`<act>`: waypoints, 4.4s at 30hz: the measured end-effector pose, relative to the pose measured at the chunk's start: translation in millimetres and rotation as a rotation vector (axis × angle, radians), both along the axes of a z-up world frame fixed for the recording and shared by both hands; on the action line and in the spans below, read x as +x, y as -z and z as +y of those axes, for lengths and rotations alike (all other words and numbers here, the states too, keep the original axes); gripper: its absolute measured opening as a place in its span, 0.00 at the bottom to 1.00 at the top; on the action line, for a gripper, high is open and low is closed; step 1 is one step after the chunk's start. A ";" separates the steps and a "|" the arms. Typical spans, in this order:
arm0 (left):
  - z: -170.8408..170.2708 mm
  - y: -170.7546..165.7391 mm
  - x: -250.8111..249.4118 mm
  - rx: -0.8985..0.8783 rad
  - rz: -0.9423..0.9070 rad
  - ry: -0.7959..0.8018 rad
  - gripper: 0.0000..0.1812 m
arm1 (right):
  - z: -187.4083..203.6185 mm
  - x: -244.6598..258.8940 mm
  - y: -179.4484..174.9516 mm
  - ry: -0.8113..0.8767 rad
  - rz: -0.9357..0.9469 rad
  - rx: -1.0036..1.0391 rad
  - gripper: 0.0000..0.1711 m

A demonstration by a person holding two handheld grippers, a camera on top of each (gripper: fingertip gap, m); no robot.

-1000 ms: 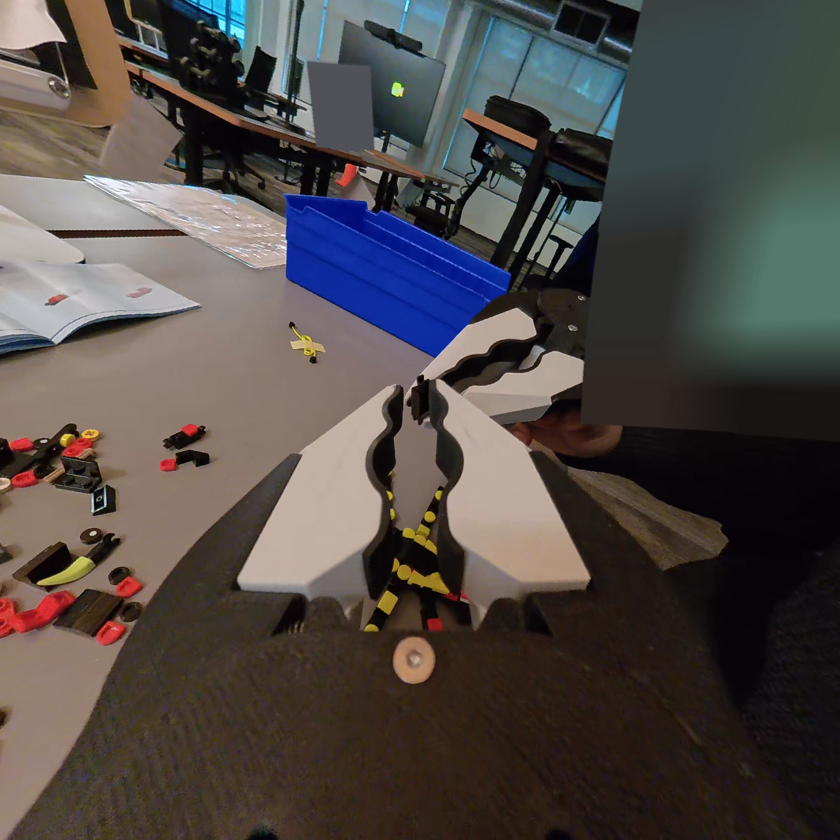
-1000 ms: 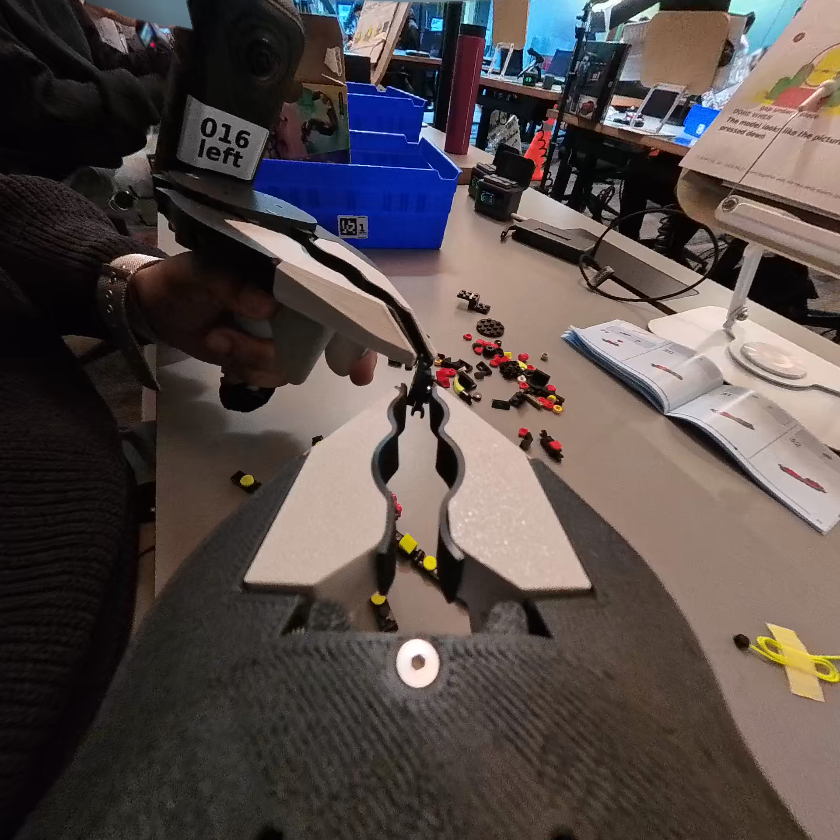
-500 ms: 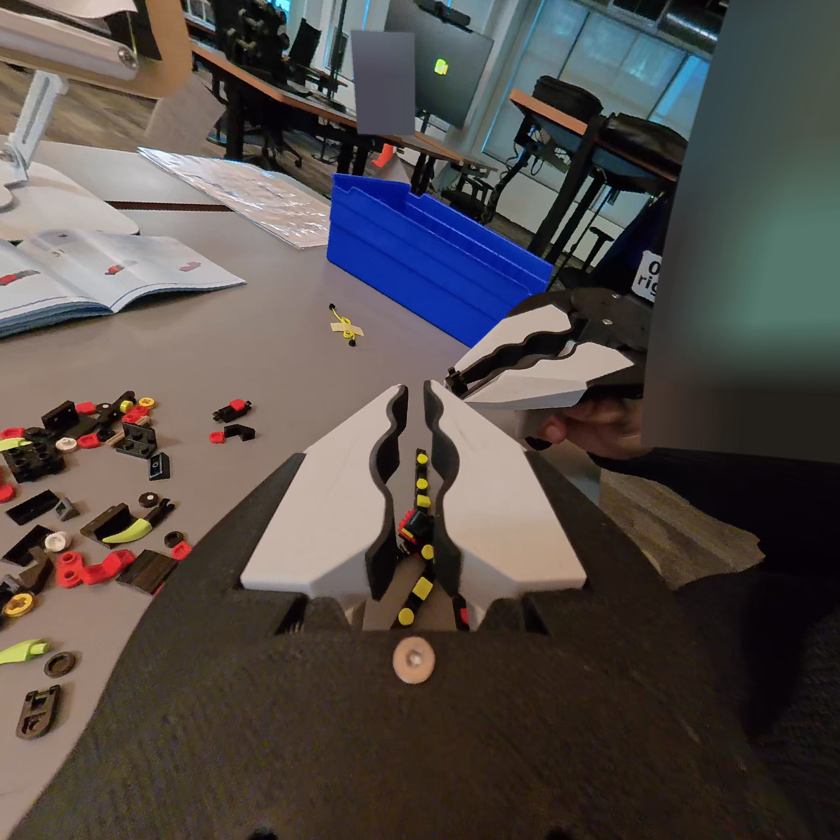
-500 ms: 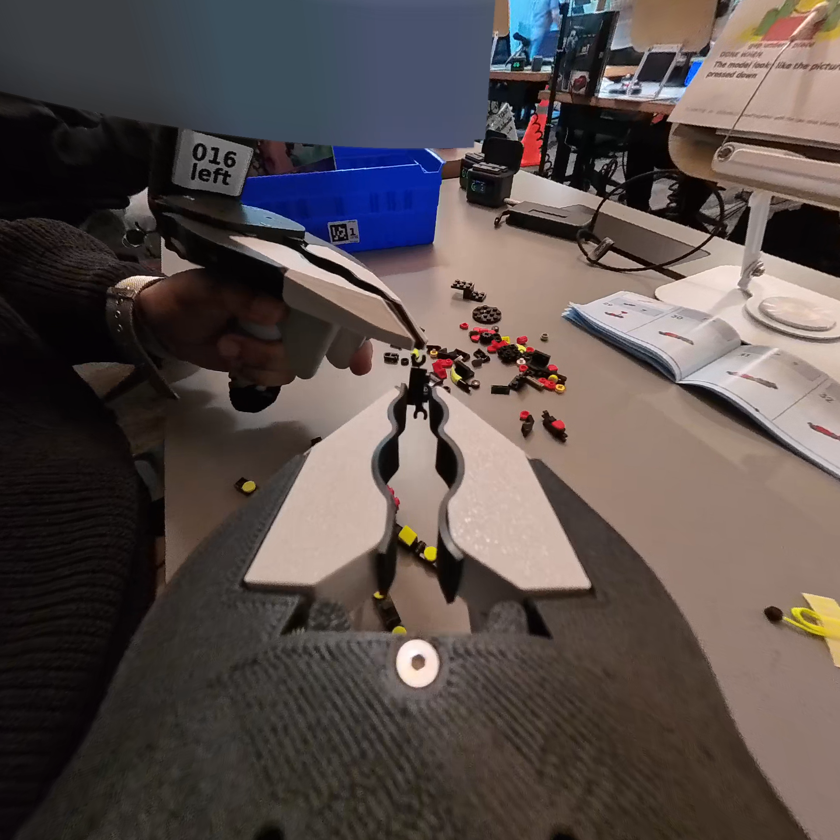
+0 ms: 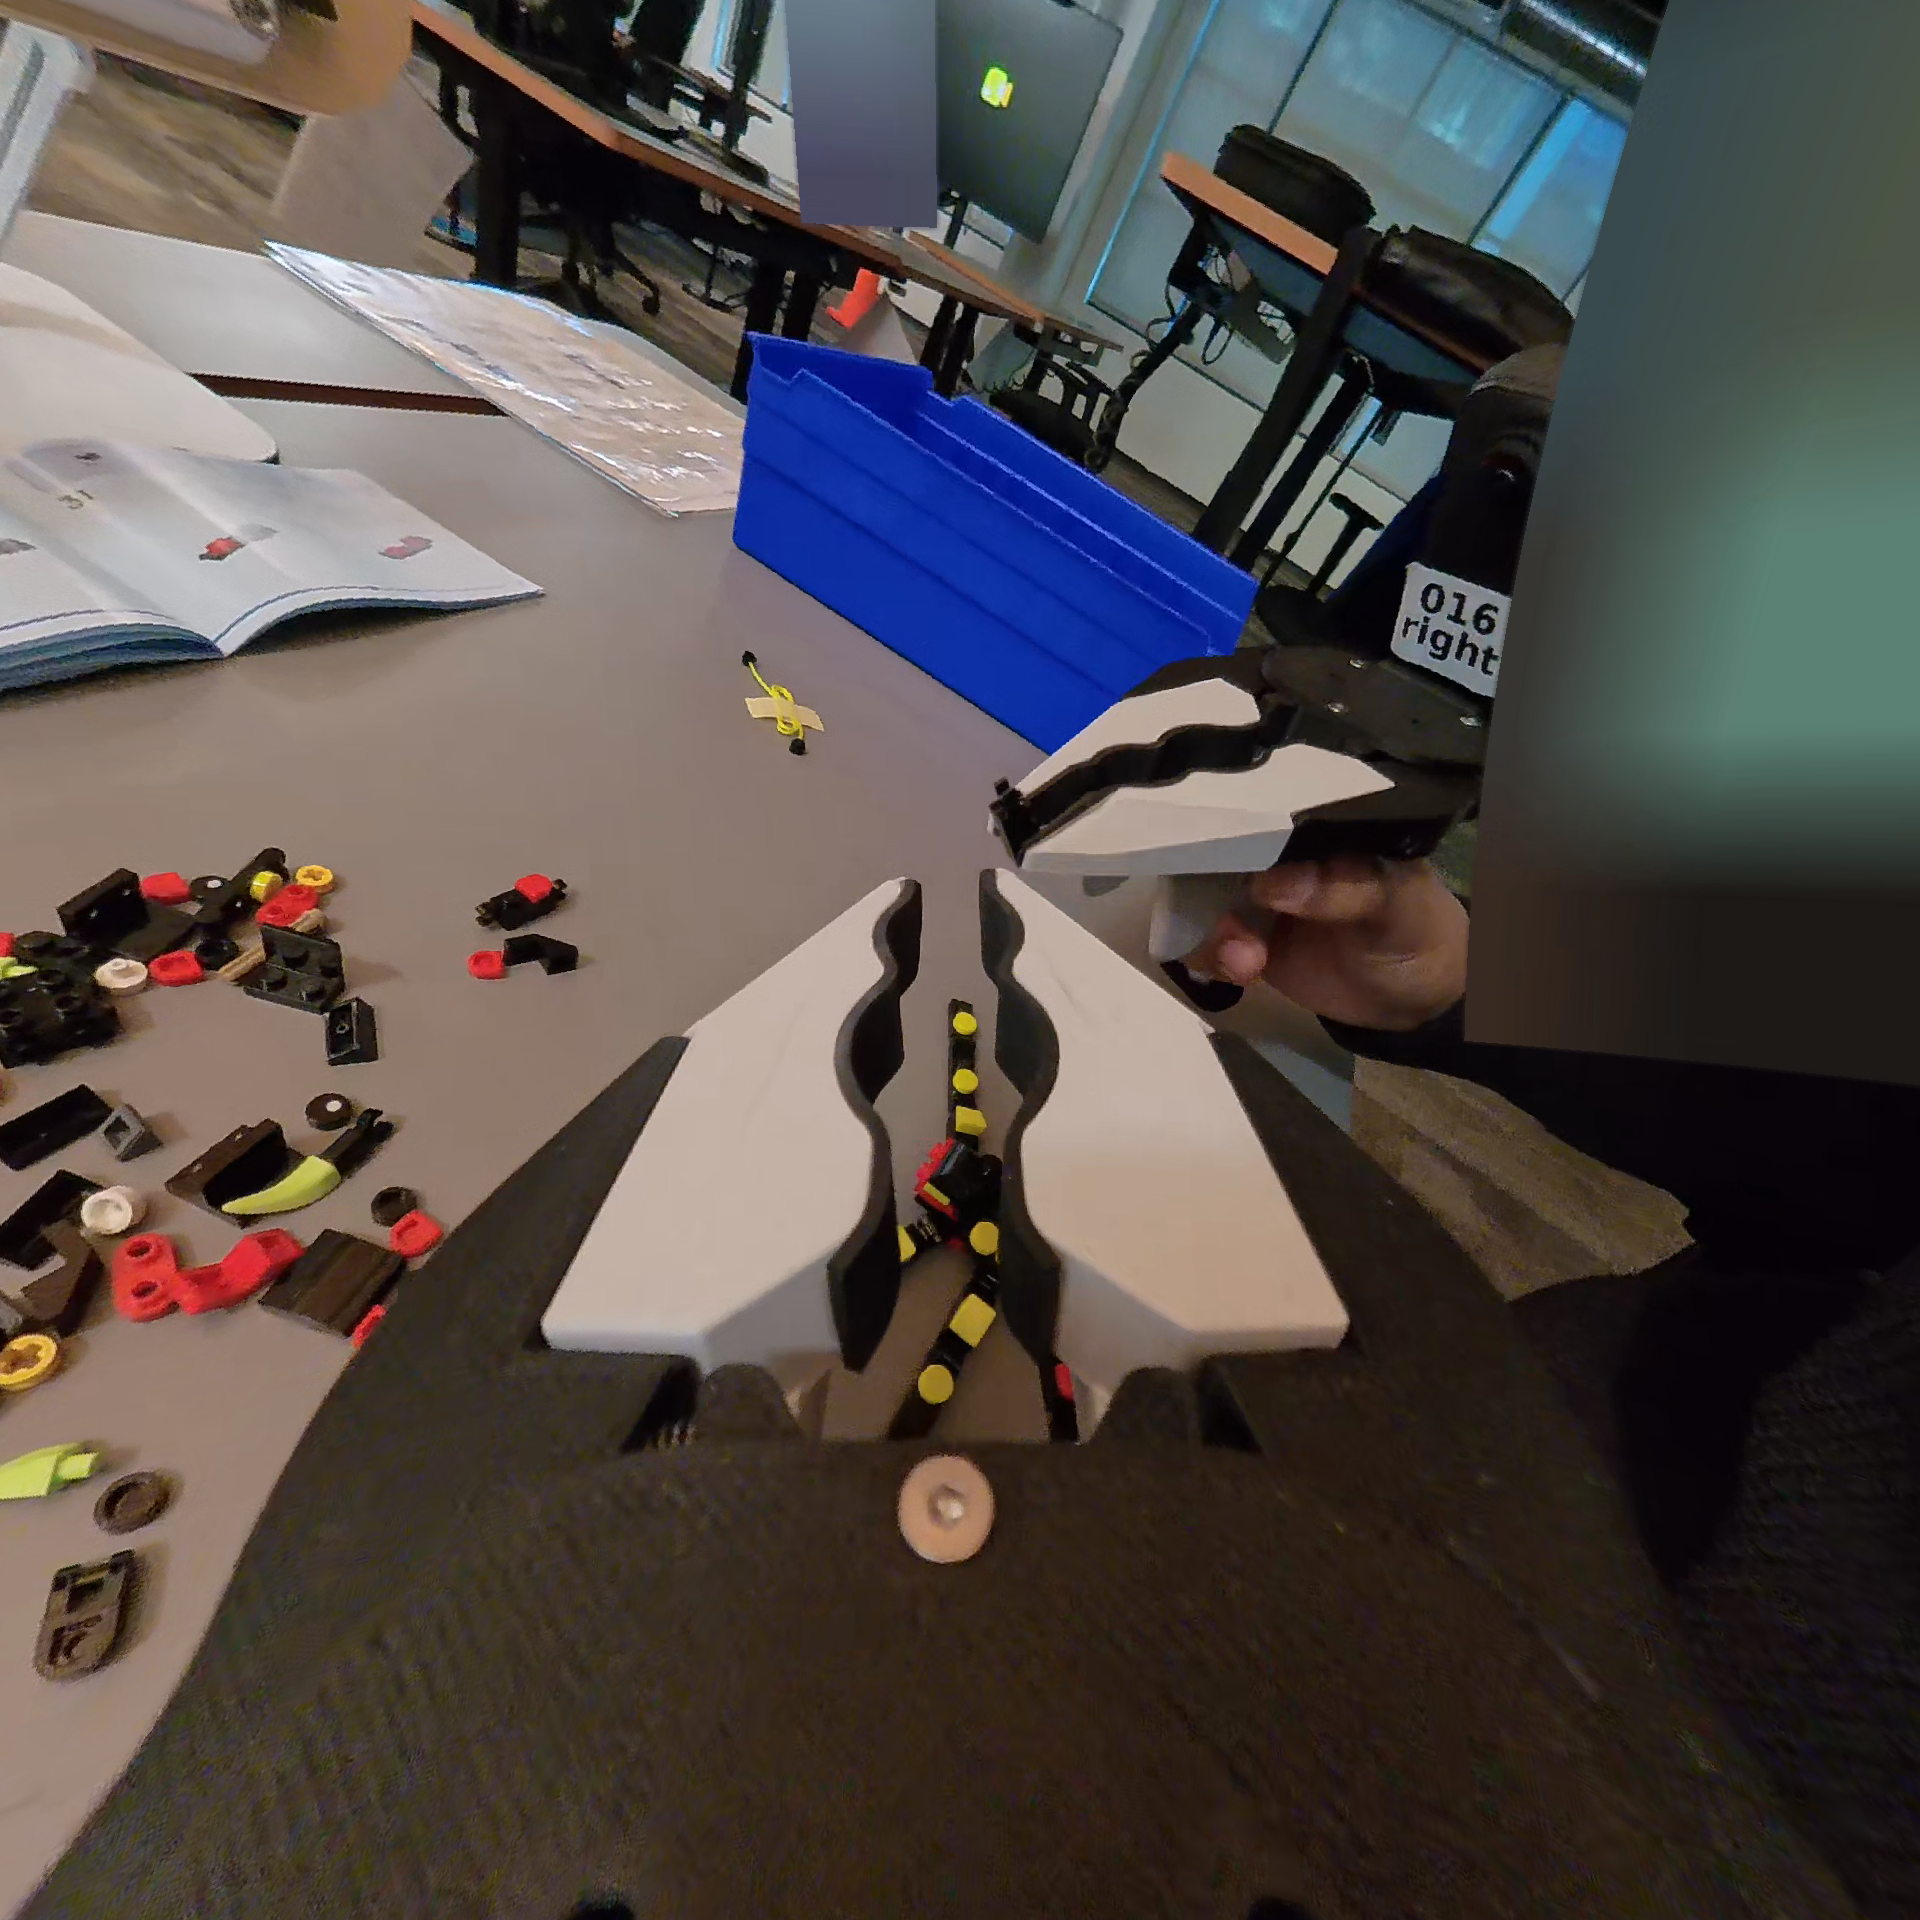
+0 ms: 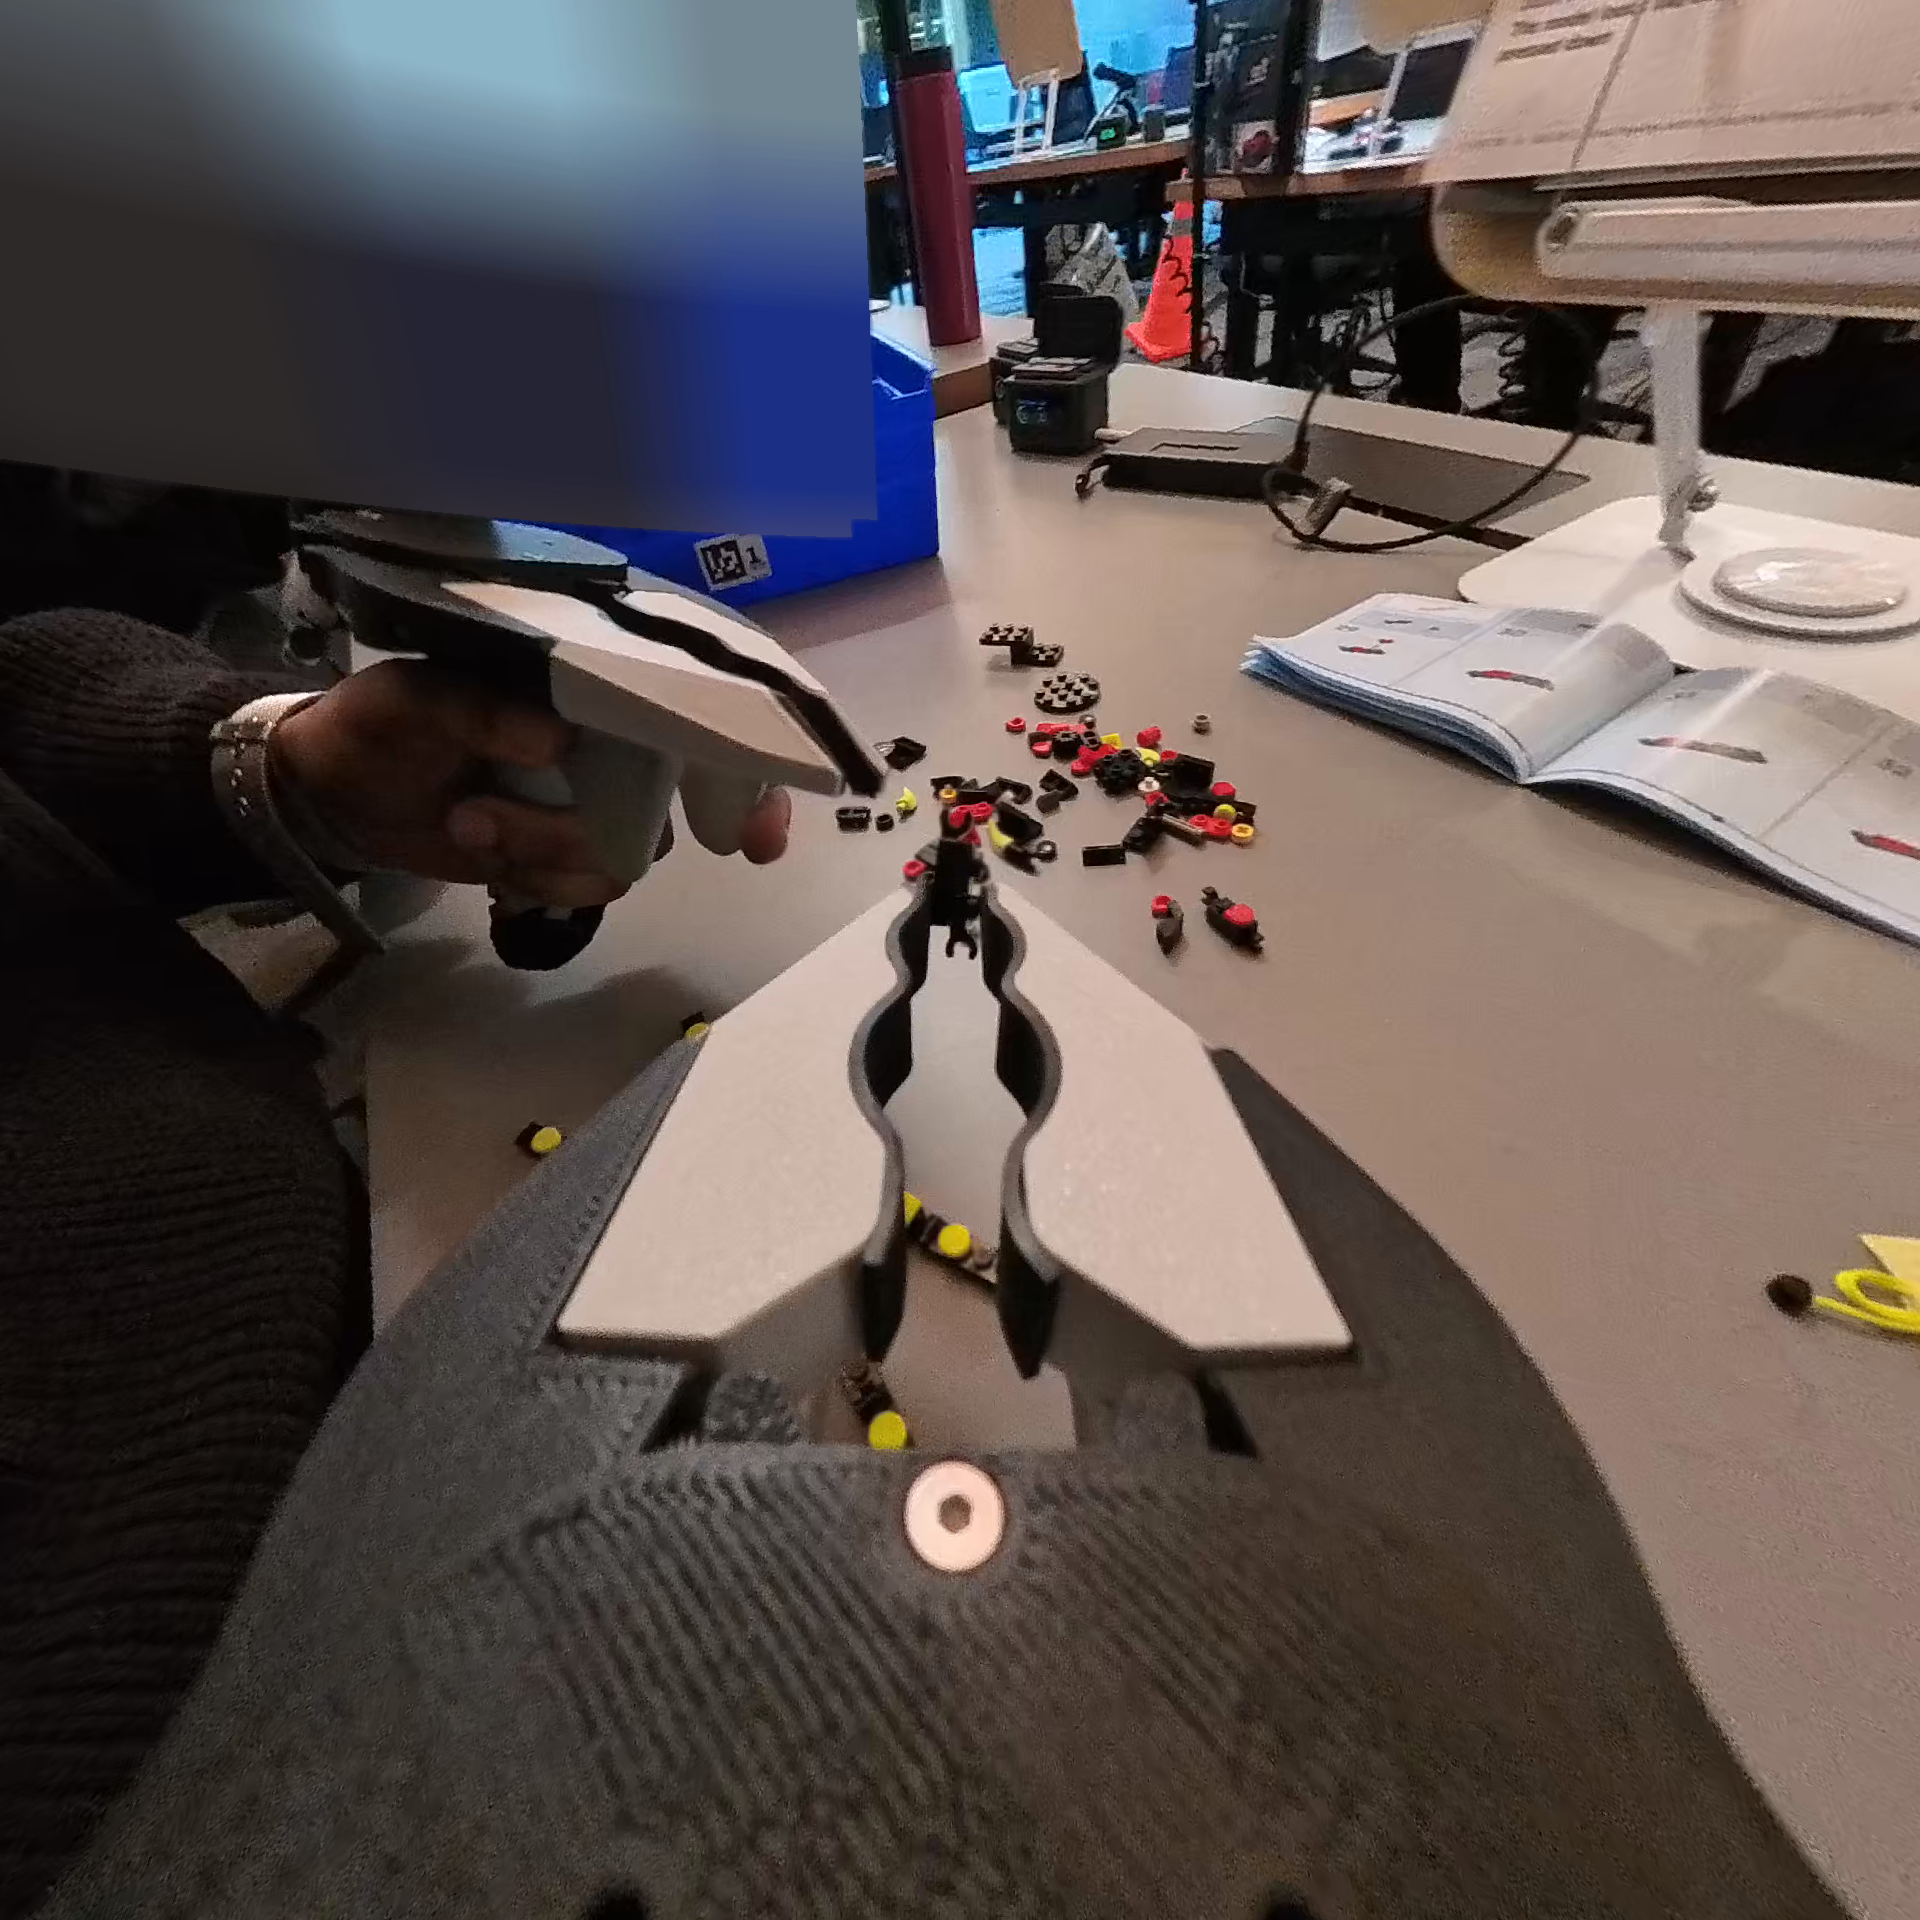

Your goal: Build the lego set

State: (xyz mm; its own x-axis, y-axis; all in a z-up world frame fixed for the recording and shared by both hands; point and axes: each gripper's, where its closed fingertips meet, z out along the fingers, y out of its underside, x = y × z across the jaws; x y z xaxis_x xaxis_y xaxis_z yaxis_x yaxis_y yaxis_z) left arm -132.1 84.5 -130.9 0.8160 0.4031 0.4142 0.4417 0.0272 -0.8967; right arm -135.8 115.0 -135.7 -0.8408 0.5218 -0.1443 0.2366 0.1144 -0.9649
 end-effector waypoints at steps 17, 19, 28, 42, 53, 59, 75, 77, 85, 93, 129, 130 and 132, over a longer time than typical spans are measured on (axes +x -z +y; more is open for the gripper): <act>-21.2 5.3 -30.4 0.163 -0.242 -0.060 0.08 | 61.2 -45.4 20.7 0.217 -0.081 0.002 0.04; -26.5 9.5 -38.5 0.174 -0.270 -0.085 0.09 | 75.2 -53.2 23.2 0.266 -0.043 0.062 0.04; -53.6 28.6 -74.4 0.265 -0.436 -0.200 0.06 | 90.4 -68.0 51.5 0.315 -0.119 0.175 0.04; -73.0 41.1 -95.6 0.386 -0.553 -0.283 0.07 | 92.5 -71.8 58.5 0.304 -0.213 0.144 0.04; -67.5 38.8 -93.5 0.391 -0.541 -0.253 0.07 | 92.3 -72.4 60.1 0.301 -0.230 0.140 0.04; -54.5 17.3 -81.6 0.406 -0.431 -0.149 0.07 | 92.4 -72.8 60.1 0.302 -0.237 0.133 0.04; -44.1 17.5 -72.1 0.276 -0.306 -0.113 0.07 | 91.9 -75.8 63.6 0.298 -0.263 0.129 0.04; -45.4 17.6 -73.6 0.283 -0.311 -0.121 0.07 | 91.9 -75.7 63.8 0.297 -0.268 0.127 0.04; -43.2 18.1 -72.4 0.281 -0.314 -0.111 0.08 | 90.4 -75.1 66.2 0.293 -0.266 0.147 0.04; -30.4 9.5 -58.6 0.325 -0.355 -0.019 0.10 | 87.1 -72.5 71.2 0.262 -0.287 0.170 0.04; -6.9 7.6 -0.6 0.026 -0.134 0.113 0.05 | 7.4 1.2 -25.8 0.079 0.181 0.187 0.04; -7.4 2.0 -0.1 0.064 -0.143 0.106 0.05 | 3.3 5.9 -22.6 0.051 0.171 0.189 0.04; -5.5 -2.1 3.7 0.114 -0.179 0.118 0.02 | -2.2 12.1 -15.4 0.013 0.159 0.203 0.04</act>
